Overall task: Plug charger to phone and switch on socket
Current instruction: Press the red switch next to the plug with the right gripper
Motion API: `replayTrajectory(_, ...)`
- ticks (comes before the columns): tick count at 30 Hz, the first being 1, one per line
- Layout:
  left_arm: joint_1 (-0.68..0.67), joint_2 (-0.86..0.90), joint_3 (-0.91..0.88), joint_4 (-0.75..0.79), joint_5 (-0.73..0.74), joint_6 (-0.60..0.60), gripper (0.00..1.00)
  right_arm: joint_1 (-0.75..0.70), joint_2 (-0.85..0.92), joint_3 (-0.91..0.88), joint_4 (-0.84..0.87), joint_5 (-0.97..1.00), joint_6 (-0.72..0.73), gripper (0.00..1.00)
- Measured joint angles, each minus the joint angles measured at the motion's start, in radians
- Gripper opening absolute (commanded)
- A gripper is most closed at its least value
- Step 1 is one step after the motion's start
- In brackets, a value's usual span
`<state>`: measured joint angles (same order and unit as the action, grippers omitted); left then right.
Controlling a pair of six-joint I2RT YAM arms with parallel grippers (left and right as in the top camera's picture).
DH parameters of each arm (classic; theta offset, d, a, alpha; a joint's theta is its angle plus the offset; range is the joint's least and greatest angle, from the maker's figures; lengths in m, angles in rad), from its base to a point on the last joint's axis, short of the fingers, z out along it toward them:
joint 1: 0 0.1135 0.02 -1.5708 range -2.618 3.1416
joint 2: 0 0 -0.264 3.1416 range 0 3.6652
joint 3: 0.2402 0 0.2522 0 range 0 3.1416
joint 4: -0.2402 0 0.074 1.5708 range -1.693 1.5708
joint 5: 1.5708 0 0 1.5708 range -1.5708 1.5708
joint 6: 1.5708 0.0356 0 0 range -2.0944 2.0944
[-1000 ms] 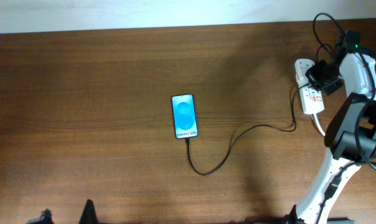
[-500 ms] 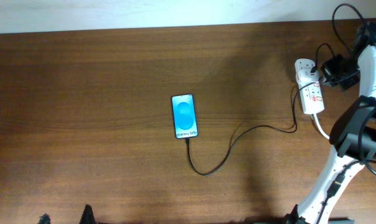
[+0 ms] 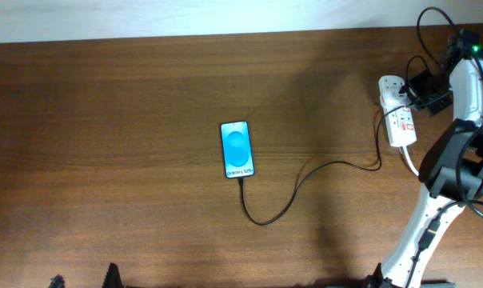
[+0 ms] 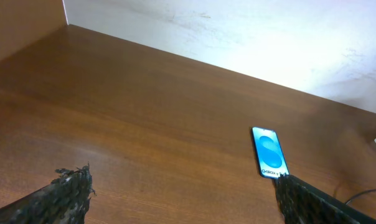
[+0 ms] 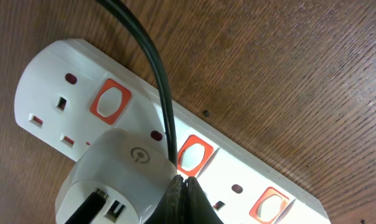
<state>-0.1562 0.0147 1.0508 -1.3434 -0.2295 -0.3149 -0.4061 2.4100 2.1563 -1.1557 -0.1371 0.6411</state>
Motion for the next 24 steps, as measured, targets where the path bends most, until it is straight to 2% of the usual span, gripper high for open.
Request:
replayTrajectory(12, 0.000, 0.000, 0.000, 0.000, 0.000, 0.000, 0.99, 0.024, 0.045, 0.014, -0.005, 0.060, 0.008, 0.04)
replayTrajectory(19, 0.000, 0.000, 0.000, 0.000, 0.000, 0.000, 0.99, 0.054, 0.035, 0.030, -0.161, 0.158, -0.003, 0.04)
replayTrajectory(21, 0.002, 0.000, 0.000, 0.000, 0.000, 0.000, 0.99, 0.043, -0.006, 0.030, -0.181, 0.208, -0.009, 0.04)
replayTrajectory(24, 0.026, 0.000, 0.000, 0.000, 0.000, 0.000, 0.99, 0.023, -0.165, 0.030, -0.198, 0.258, -0.011, 0.04)
